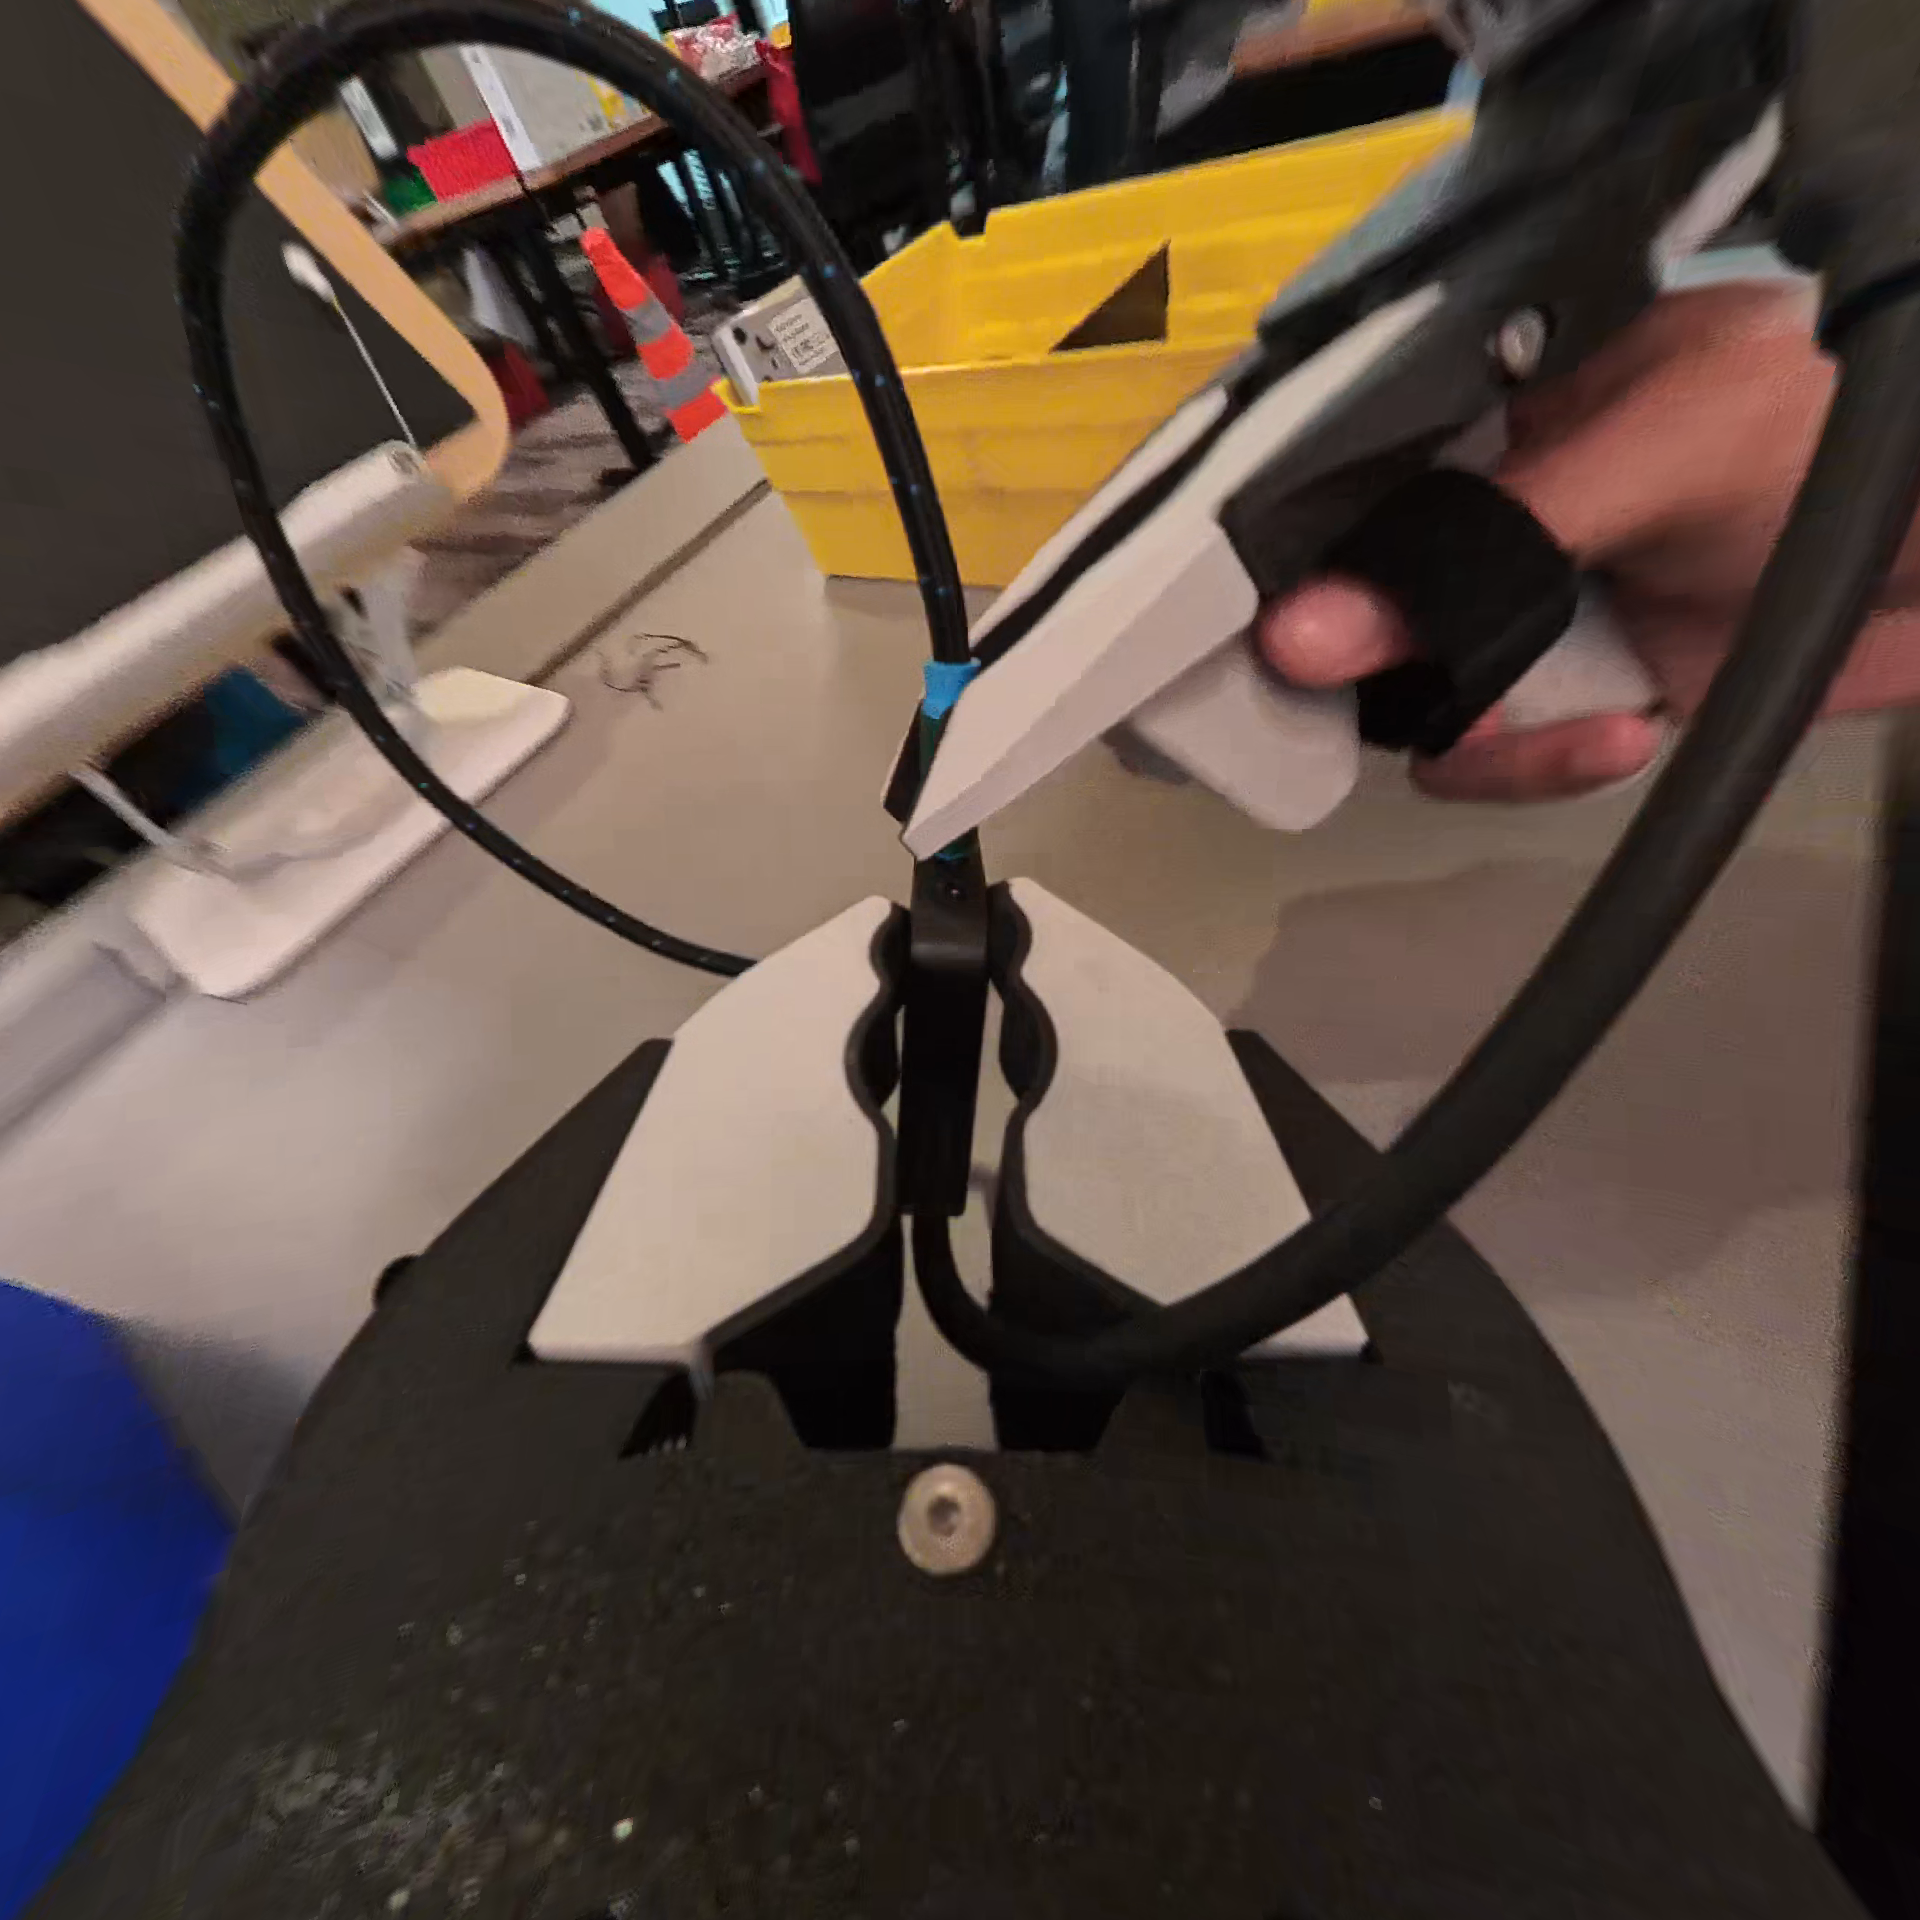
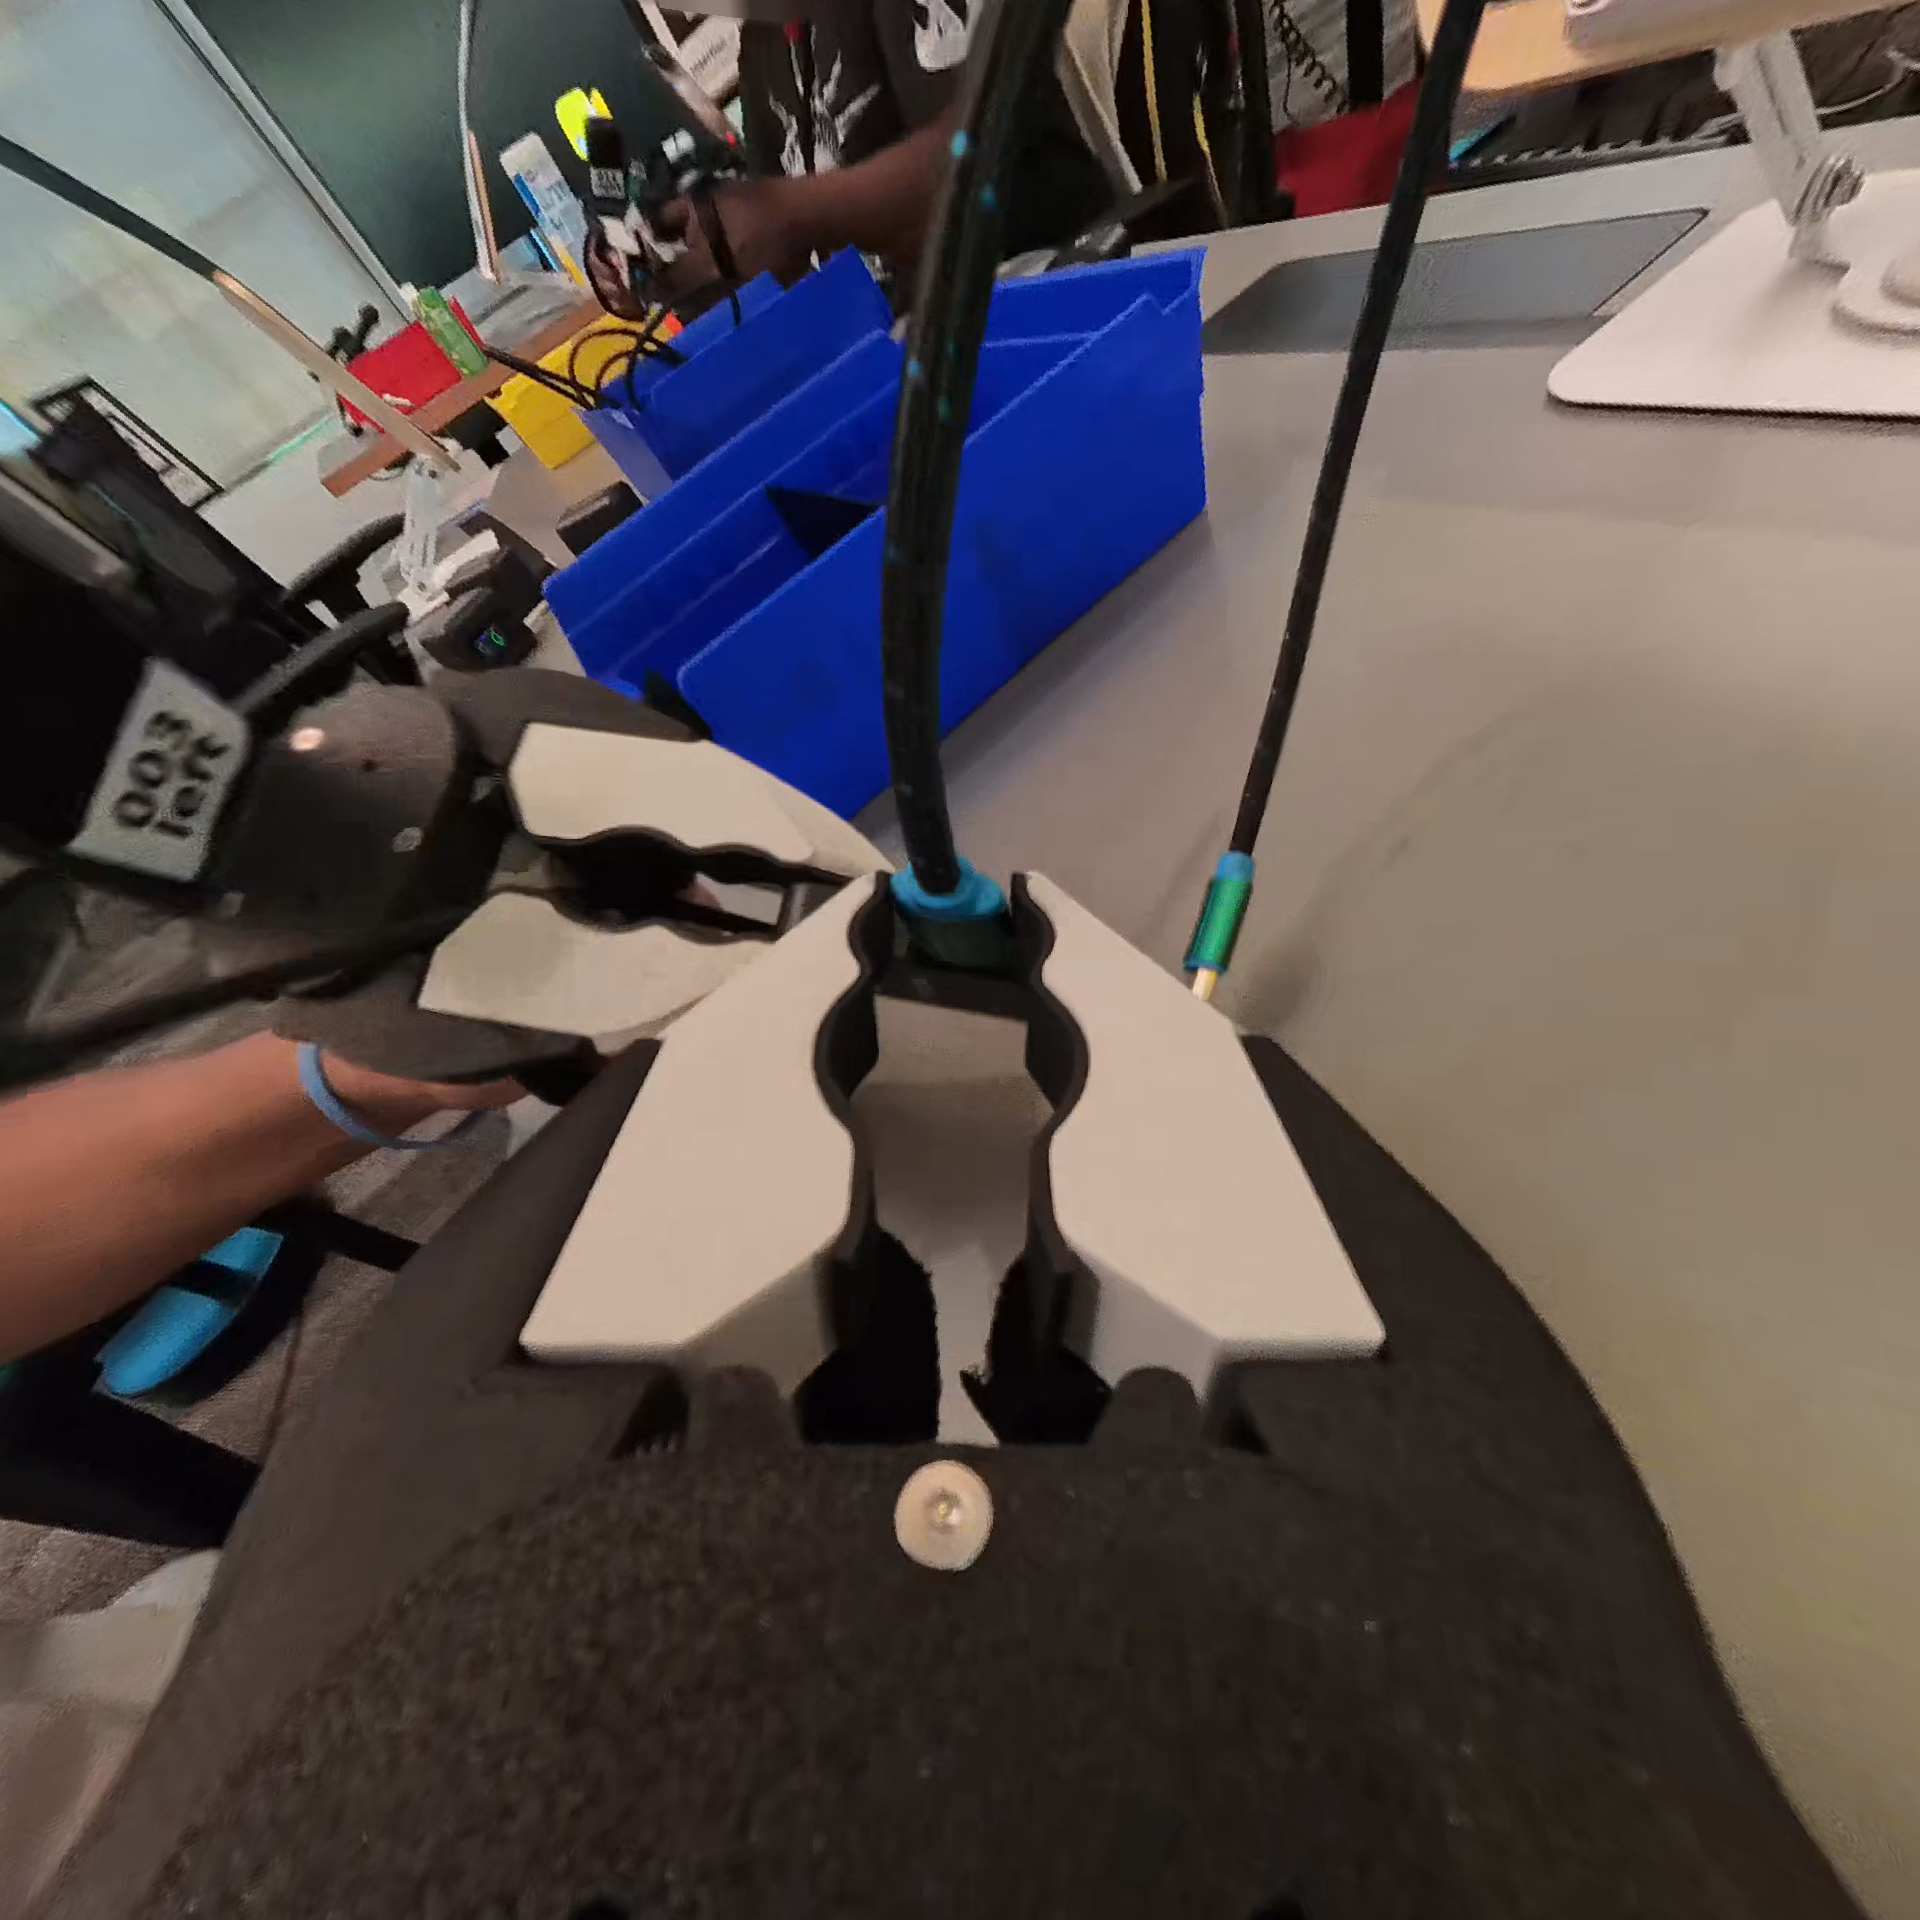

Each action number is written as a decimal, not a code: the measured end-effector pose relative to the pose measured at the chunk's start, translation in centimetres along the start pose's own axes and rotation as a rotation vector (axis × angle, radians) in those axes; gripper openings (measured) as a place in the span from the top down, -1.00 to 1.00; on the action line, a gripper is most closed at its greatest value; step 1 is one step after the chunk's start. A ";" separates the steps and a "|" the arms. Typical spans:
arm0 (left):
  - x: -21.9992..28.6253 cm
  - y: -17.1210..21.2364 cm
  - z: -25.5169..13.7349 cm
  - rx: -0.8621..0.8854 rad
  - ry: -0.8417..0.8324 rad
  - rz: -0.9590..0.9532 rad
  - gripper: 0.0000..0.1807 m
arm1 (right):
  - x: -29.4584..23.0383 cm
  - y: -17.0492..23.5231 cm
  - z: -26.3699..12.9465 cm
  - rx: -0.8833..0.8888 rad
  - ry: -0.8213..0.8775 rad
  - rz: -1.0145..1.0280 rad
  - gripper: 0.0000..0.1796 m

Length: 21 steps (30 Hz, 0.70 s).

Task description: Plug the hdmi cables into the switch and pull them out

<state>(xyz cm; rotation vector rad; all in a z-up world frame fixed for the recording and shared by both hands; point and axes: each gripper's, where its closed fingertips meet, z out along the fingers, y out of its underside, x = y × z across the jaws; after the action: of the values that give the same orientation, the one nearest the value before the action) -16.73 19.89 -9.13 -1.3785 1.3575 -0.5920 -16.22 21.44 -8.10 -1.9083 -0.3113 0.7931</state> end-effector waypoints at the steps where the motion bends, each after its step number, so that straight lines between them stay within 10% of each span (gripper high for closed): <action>1: 0.0 0.1 0.0 -0.016 -0.034 0.072 0.85 | 0.1 0.1 0.0 -0.002 0.019 -0.023 0.76; 8: -1.1 0.7 0.1 -0.107 -0.232 0.409 0.84 | 0.7 0.9 0.3 -0.048 0.071 -0.095 0.77; 21: -2.1 0.1 0.3 -0.128 -0.355 0.398 0.83 | 0.6 -0.8 -0.8 0.020 0.133 -0.246 0.77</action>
<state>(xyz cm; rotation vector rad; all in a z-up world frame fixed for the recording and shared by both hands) -17.02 21.89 -8.68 -1.1974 1.3409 0.0055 -15.17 21.50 -7.40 -1.8505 -0.4440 0.5016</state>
